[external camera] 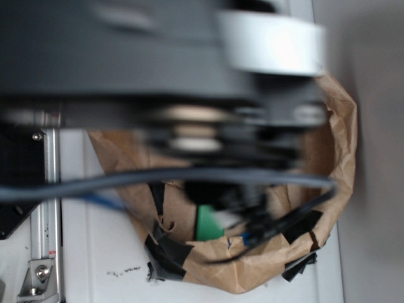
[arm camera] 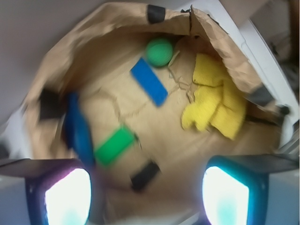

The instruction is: Grab the green block.

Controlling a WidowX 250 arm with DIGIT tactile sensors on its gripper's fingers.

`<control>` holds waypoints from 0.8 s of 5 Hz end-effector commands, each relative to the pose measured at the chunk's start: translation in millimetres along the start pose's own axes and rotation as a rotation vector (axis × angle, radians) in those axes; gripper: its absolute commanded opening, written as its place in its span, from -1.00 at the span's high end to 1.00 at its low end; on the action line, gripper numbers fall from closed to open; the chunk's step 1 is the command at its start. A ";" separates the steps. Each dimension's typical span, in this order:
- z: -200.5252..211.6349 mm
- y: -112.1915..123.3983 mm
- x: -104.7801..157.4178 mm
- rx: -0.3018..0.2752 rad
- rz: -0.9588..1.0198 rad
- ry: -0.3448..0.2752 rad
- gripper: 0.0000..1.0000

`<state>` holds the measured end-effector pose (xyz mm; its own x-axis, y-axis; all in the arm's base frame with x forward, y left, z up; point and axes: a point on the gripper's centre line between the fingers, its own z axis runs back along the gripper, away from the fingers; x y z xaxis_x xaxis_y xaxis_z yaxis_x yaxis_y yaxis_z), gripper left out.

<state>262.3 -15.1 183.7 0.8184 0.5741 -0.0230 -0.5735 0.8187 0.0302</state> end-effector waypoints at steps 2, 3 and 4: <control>14.8 11.2 9.9 -0.038 0.033 -0.051 -1.00; 14.8 11.2 9.9 -0.038 0.033 -0.051 -1.00; -35.8 5.9 8.4 -0.054 0.097 0.012 -1.00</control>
<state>263.5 -20.0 137.5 0.7691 0.6351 -0.0711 -0.6363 0.7714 0.0082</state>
